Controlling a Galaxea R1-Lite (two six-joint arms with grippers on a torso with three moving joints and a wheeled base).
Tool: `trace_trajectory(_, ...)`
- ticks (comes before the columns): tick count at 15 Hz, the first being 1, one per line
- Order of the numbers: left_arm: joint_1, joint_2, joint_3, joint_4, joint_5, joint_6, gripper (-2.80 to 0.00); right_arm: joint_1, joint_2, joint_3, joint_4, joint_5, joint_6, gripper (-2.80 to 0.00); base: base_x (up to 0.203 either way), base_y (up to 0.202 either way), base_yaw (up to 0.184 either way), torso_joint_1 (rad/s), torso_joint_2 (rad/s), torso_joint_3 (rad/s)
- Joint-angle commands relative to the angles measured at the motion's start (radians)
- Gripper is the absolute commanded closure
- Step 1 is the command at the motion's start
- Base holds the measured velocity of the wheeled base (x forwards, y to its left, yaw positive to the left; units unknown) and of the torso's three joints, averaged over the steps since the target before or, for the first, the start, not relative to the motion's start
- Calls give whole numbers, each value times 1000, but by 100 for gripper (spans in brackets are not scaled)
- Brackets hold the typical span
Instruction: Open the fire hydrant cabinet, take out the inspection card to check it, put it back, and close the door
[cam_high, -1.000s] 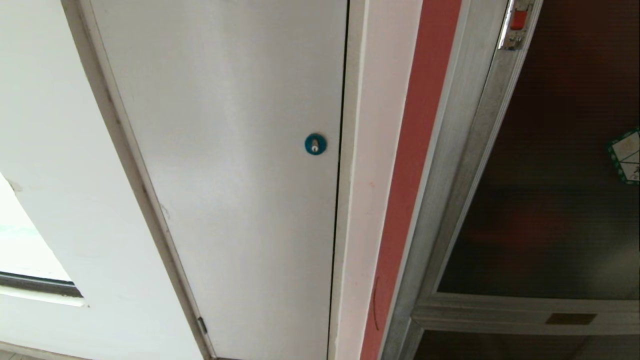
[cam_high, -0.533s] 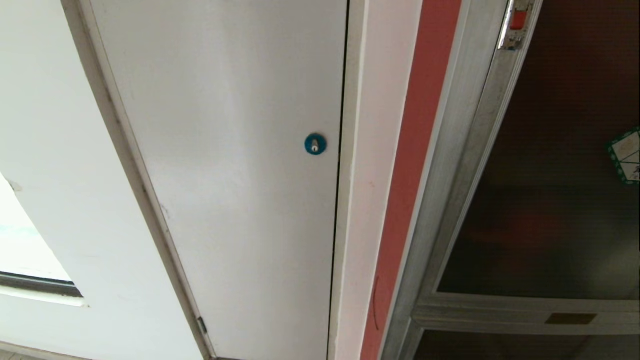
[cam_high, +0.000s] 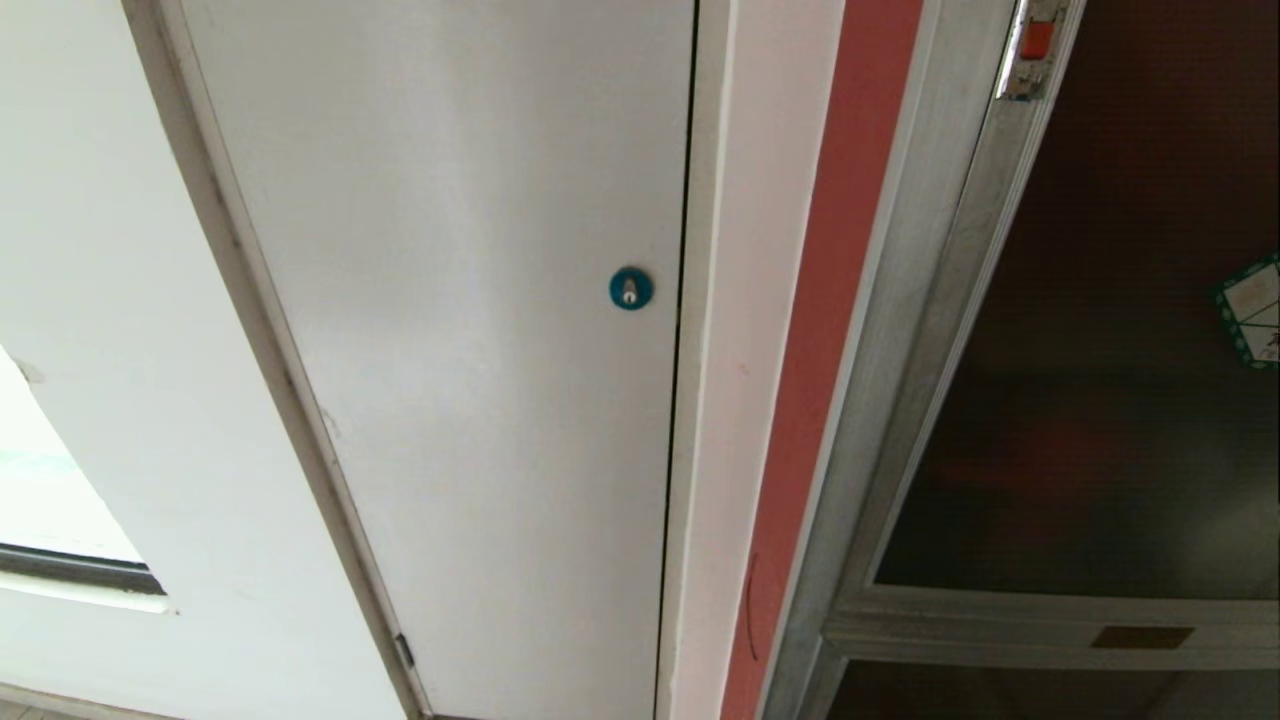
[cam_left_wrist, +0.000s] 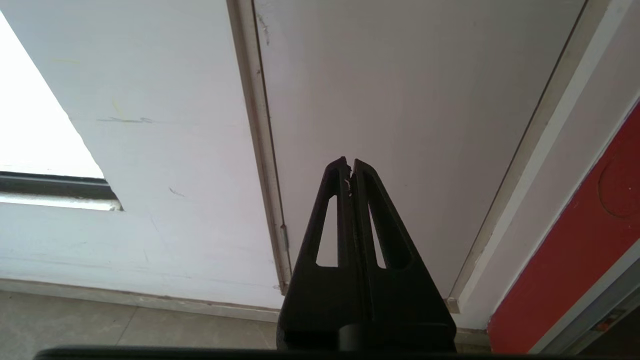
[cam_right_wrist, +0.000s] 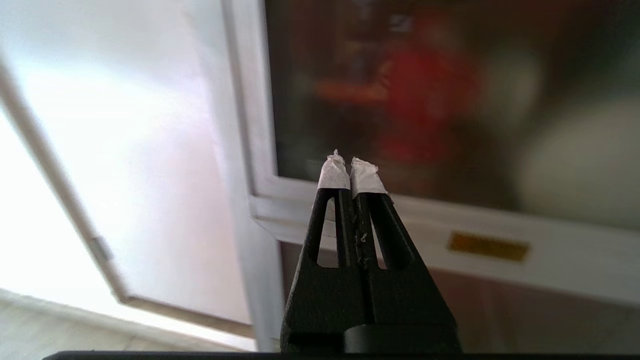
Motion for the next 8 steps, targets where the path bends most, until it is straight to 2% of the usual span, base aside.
trace_trajectory(1,0,0,0,-1,0,0,0,1,122,-75,2,23,1,0,0,0,0,0,0,0)
trace_trajectory(4,0,0,0,-1,0,0,0,1,269,-201,7,148,1,0,0,0,0,0,0,0)
trace_trajectory(8,0,1,0,-1,0,0,0,1,484,-383,3,354,1,0,0,0,0,0,0,0)
